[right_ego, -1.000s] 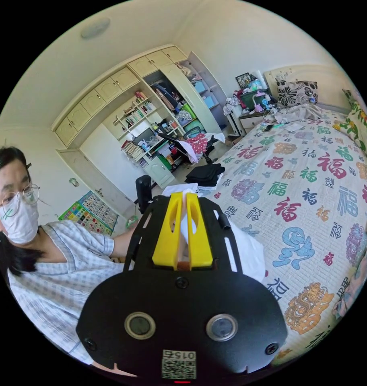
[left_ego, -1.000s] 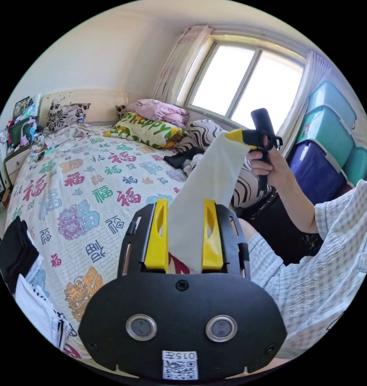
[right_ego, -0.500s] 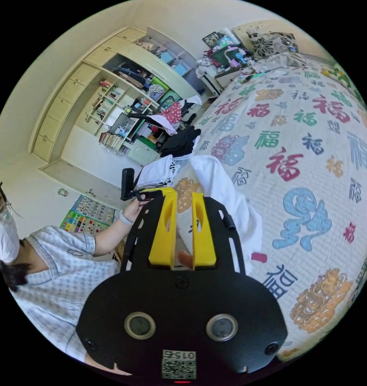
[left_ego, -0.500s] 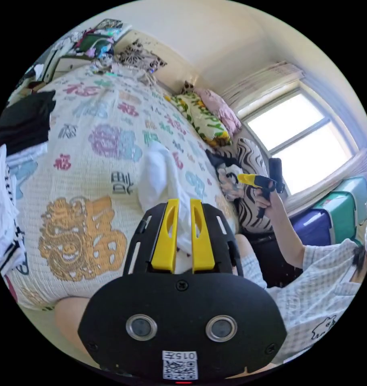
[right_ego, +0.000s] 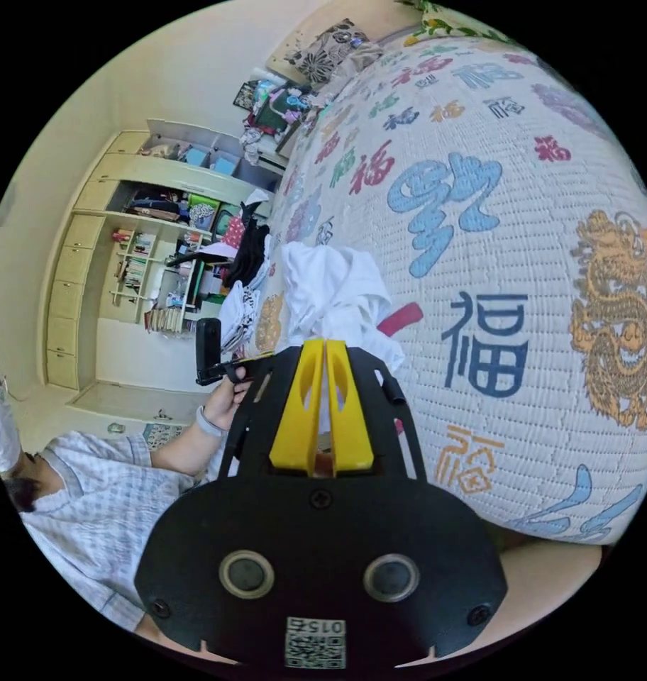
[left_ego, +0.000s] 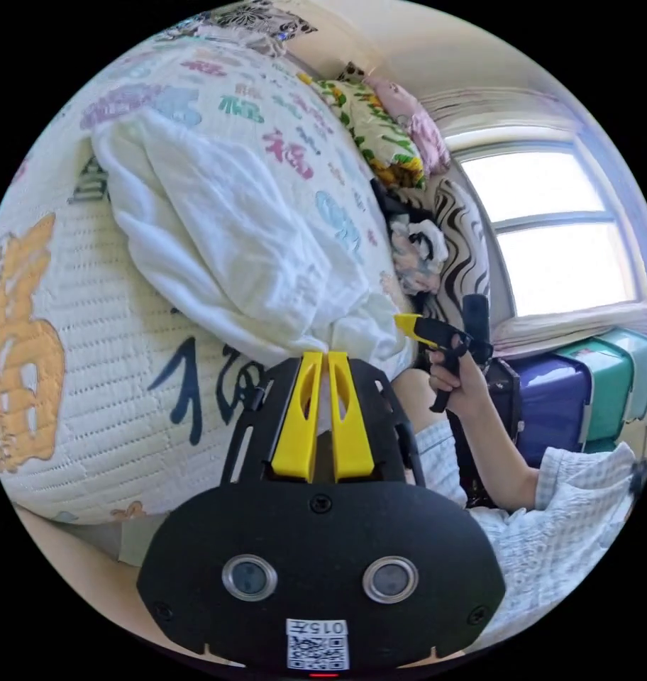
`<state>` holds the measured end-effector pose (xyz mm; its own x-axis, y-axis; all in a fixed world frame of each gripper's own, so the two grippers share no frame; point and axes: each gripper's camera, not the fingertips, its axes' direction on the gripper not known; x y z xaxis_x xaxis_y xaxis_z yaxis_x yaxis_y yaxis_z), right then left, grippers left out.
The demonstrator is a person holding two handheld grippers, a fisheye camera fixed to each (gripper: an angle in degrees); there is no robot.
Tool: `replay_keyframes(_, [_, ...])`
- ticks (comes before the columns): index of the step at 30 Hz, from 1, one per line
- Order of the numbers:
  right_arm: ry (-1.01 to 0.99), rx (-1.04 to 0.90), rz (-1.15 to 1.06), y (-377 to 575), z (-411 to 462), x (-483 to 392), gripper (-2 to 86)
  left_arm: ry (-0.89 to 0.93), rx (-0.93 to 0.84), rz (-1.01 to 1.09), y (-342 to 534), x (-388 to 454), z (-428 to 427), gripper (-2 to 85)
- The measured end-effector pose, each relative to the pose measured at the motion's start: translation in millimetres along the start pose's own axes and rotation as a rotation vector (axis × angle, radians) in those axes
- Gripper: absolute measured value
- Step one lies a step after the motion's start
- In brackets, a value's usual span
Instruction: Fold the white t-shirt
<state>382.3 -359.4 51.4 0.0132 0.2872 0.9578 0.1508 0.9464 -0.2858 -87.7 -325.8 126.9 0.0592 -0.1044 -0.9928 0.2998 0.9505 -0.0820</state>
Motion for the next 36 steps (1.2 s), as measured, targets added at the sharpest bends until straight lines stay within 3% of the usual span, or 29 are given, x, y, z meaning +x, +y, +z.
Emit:
replay_keyframes(4, [-0.032, 0.177, -0.132, 2, -73, -26, -0.4, 0.067, 0.219, 0.036, -4, 5, -74, -0.5])
replay_keyframes(8, [-0.044, 0.175, -0.294, 14, -100, -58, -0.5, 0.021, 0.306, 0.205, -3, 33, -125, -0.7])
replay_keyframes(11, [0.026, 0.059, -0.308, 32, -88, -62, -0.5, -0.095, 0.207, 0.216, 6, 35, -116, -0.7])
replay_keyframes(15, [0.034, -0.159, -0.142, 76, -46, -18, -0.5, -0.132, -0.011, 0.074, 37, -3, -76, -0.3])
replay_keyframes(18, [-0.009, -0.165, -0.091, 101, -36, 0, -0.5, -0.139, -0.146, -0.012, 59, -22, -52, 0.9])
replay_keyframes(25, [-0.100, -0.141, -0.206, 116, -20, -17, -0.4, -0.434, -0.073, 0.049, 73, 12, -67, 8.5])
replay_keyframes(27, [-0.145, -0.117, -0.241, 114, -13, -26, -0.4, -0.327, -0.054, 0.246, 78, 43, -70, 11.1])
replay_keyframes(30, [-0.212, -0.132, -0.307, 112, 0, -40, -0.3, -0.072, -0.034, 0.304, 84, 55, -77, 11.6])
replay_keyframes(36, [-0.178, -0.309, -0.438, 123, 53, -63, 0.7, -0.122, 0.017, 0.276, 79, 35, -98, 10.3])
